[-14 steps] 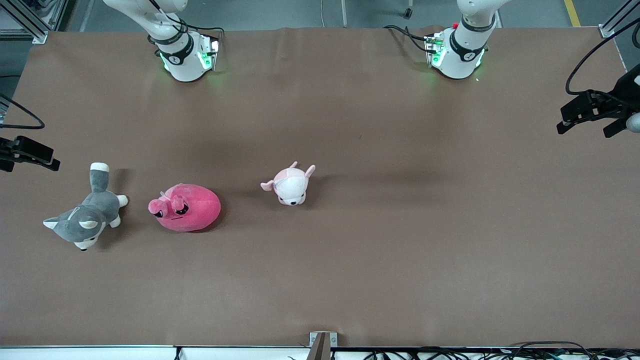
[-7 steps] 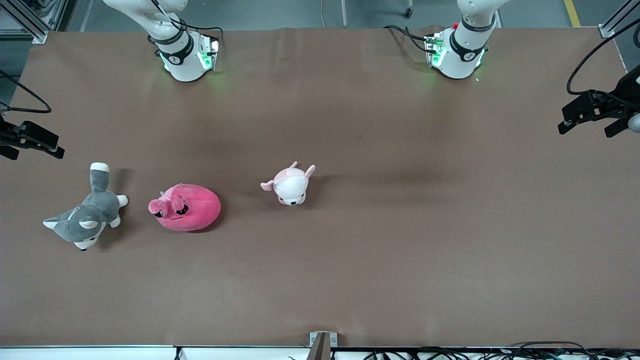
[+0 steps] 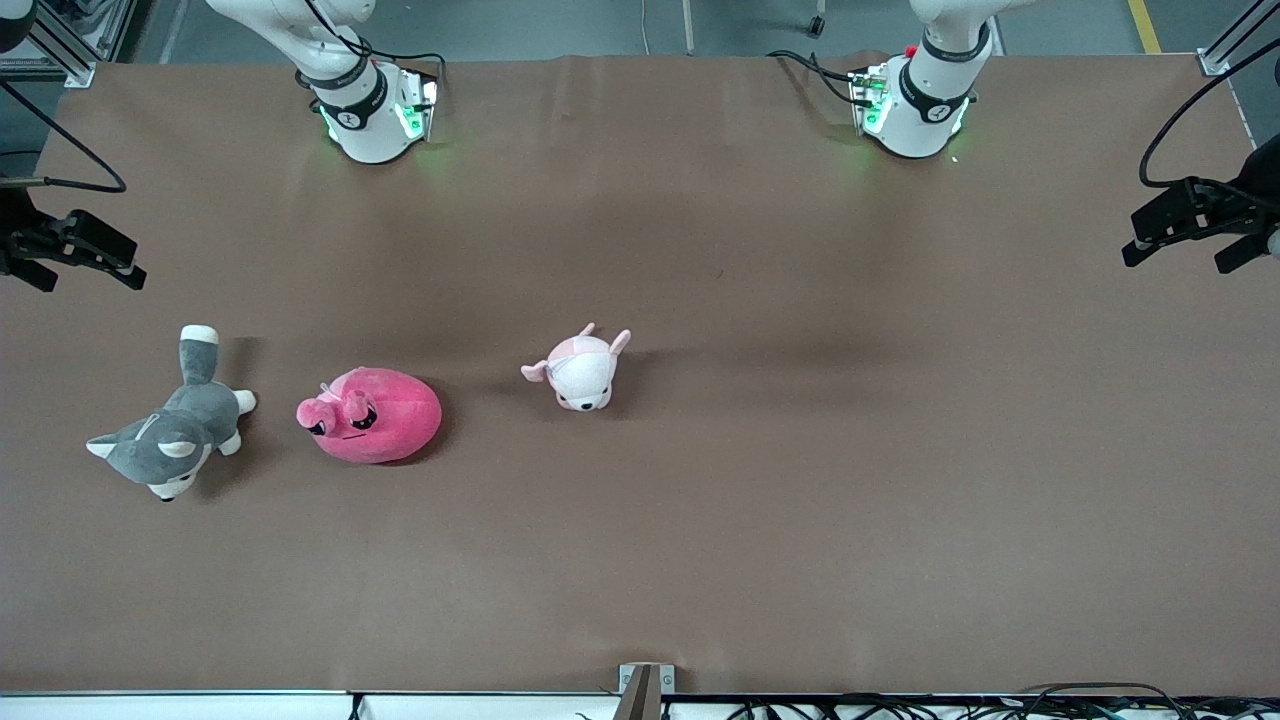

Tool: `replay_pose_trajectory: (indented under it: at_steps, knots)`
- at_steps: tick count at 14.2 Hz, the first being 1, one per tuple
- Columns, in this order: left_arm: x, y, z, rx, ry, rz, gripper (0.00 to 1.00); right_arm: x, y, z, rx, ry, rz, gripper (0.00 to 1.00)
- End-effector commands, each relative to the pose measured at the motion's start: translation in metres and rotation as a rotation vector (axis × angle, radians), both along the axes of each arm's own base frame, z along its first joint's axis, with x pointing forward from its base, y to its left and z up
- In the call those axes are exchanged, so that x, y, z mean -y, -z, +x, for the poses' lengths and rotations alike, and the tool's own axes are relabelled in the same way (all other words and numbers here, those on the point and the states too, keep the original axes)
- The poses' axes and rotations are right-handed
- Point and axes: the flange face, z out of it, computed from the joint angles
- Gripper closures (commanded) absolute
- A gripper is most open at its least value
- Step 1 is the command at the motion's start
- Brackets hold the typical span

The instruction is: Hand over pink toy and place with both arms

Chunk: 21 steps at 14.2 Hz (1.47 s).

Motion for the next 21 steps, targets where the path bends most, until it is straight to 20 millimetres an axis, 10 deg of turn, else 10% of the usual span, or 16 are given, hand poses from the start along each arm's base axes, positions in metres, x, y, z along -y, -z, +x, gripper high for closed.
replay_pose_trajectory:
  at_steps: [1, 21]
  knots:
    - [0.002, -0.003, 0.001, 0.009, 0.010, -0.009, 0.00, 0.001, 0.000, -0.007, 0.010, -0.001, -0.029, 0.00]
    - [0.002, -0.005, 0.001, 0.014, 0.014, -0.010, 0.00, 0.007, -0.009, -0.003, 0.022, 0.022, -0.027, 0.00]
